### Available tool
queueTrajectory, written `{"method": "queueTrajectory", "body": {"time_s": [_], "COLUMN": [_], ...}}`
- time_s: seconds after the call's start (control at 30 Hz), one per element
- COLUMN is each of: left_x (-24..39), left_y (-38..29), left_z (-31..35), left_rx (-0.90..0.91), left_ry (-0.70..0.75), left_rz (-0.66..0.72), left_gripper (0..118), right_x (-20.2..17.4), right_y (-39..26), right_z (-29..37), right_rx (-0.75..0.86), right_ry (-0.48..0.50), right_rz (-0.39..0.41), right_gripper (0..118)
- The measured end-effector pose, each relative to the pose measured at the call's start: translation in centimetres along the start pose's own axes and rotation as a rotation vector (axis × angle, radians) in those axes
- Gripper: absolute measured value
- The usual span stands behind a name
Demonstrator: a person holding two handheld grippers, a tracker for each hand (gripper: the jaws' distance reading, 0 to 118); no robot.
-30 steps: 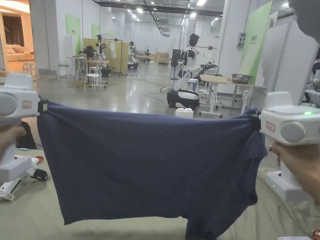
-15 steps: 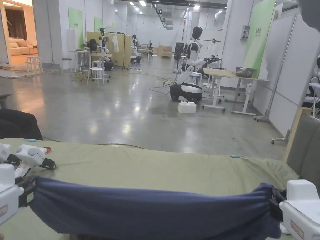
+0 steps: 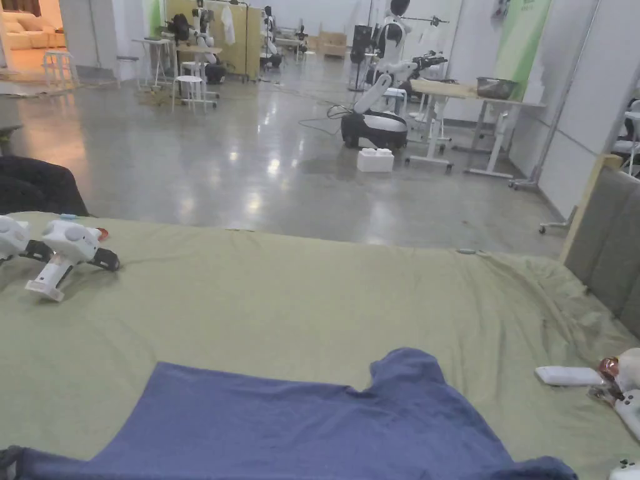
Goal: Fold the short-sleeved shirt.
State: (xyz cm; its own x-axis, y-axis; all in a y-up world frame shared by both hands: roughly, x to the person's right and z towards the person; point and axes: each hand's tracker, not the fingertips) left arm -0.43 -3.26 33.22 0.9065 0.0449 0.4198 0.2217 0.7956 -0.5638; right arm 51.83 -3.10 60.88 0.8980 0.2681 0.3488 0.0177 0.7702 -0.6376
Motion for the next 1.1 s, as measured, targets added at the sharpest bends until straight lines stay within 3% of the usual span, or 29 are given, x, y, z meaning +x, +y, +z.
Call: {"method": "queueTrajectory", "body": {"time_s": [0.3, 0.5, 0.53, 0.57, 0.63, 0.67, 0.73, 0.77, 1.1], "left_x": [0.6, 2.0, 2.0, 2.0, 2.5, 2.6, 2.9, 3.0, 8.8], "left_y": [-7.8, -10.5, -10.7, -10.8, -10.5, -10.0, -8.6, -8.0, 0.0], "left_z": [-5.2, -7.2, -7.4, -7.3, -6.6, -6.3, -5.8, -5.9, -7.3], "left_rx": [-0.297, -0.378, -0.385, -0.383, -0.354, -0.334, -0.25, -0.212, 0.175], "left_ry": [0.05, 0.082, 0.083, 0.088, 0.104, 0.096, 0.098, 0.092, 0.036], "left_rz": [-0.048, -0.083, -0.078, -0.068, -0.044, -0.035, -0.033, -0.03, -0.046], "left_gripper": [0, 1, 4, 8, 26, 37, 58, 61, 57], "right_x": [-3.0, -4.0, -4.2, -4.3, -4.0, -3.8, -3.1, -3.0, -5.8], "right_y": [-8.4, -10.5, -10.4, -10.1, -9.3, -8.7, -7.2, -6.4, 1.1], "right_z": [-5.1, -7.9, -7.9, -7.6, -6.7, -6.3, -5.3, -5.0, -5.9], "right_rx": [-0.297, -0.393, -0.393, -0.389, -0.38, -0.36, -0.272, -0.228, 0.266], "right_ry": [0.033, 0.037, 0.031, 0.021, -0.029, -0.039, -0.051, -0.049, -0.059], "right_rz": [0.095, 0.078, 0.071, 0.071, 0.079, 0.067, 0.012, -0.014, -0.247], "right_gripper": [2, 4, 14, 31, 74, 80, 80, 80, 80]}}
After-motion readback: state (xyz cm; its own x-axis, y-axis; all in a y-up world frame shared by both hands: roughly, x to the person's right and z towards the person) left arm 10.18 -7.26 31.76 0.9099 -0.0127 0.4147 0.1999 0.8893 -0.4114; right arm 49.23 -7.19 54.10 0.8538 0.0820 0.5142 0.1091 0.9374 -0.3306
